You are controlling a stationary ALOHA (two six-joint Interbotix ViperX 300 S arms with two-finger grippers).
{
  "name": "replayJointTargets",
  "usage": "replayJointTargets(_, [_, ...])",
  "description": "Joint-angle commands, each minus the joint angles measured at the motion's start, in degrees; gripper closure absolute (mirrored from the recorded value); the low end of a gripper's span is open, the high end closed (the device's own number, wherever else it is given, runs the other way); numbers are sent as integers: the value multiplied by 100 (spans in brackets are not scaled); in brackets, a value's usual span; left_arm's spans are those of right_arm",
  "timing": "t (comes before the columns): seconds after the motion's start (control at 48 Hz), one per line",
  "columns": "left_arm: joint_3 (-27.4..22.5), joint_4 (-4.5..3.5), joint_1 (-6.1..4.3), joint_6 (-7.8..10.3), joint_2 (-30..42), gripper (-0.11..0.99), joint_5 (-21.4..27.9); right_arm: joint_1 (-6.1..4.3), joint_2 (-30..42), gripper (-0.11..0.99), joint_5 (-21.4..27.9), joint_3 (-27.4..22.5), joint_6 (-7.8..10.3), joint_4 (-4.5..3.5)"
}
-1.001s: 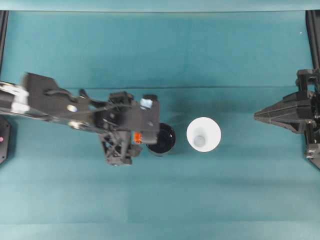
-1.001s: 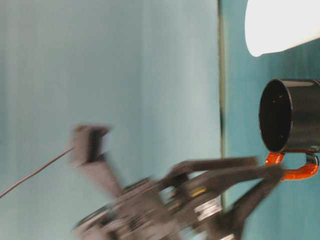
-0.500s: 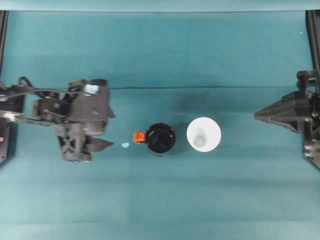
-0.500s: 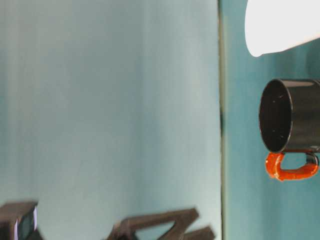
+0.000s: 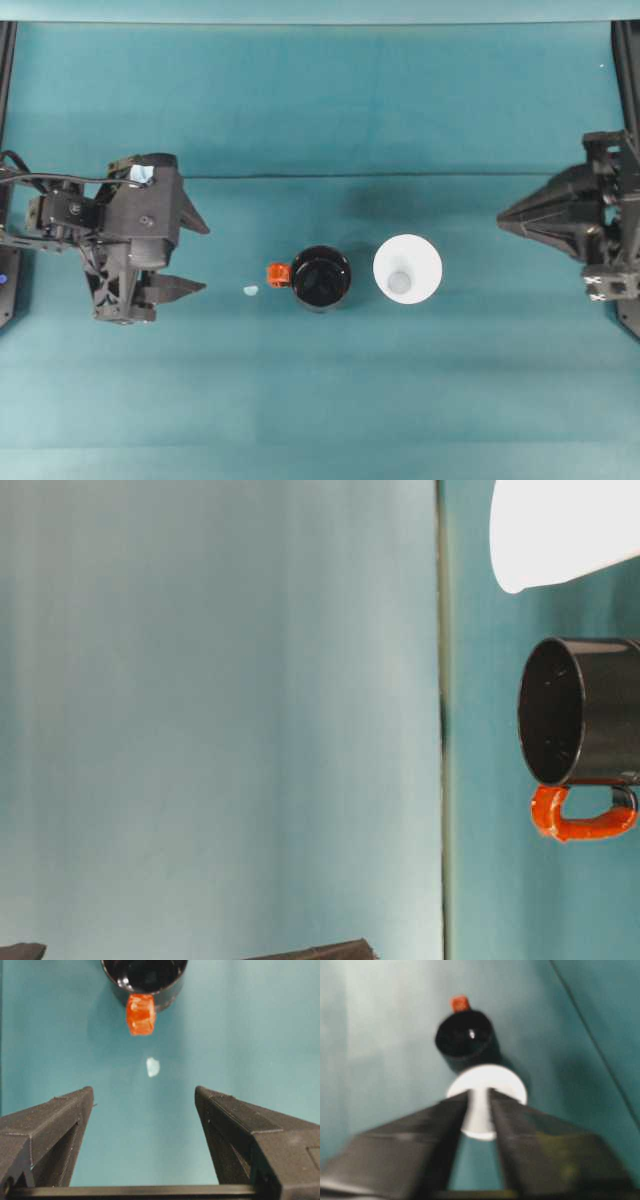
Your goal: Put the paper cup into the moved red handle cup holder.
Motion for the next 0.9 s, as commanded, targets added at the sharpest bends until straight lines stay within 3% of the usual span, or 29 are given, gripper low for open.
replayJointTargets(0.0, [-26,9,-18,-9,-97,-1,-26,-18,589,74,281,-334,88,26])
replayJointTargets(0.104, [-9,9,-18,-18,-114,-1,-26,-35,888,48,510,-554,229,26])
replayJointTargets(0.229, [26,9,-18,-35,-149,-1,-26,-44,1266,11,545,-738,519,26])
replayJointTargets(0.313, [35,9,-18,-44,-167,-1,-26,-44,1573,-4,624,-870,659,26])
replayJointTargets(0.417, [62,9,-18,-44,-193,-1,-26,-105,2074,-3,896,-1151,861,26])
replayJointTargets(0.542, [70,9,-18,-44,-202,-1,-26,-176,2663,-3,1318,-1512,967,26])
replayJointTargets(0.709, [88,18,-18,-53,-211,-1,-26,-176,3393,-2,1758,-1942,1002,35])
replayJointTargets(0.876, [88,9,-18,-53,-211,-1,-26,-193,3858,-2,1995,-2241,1239,53])
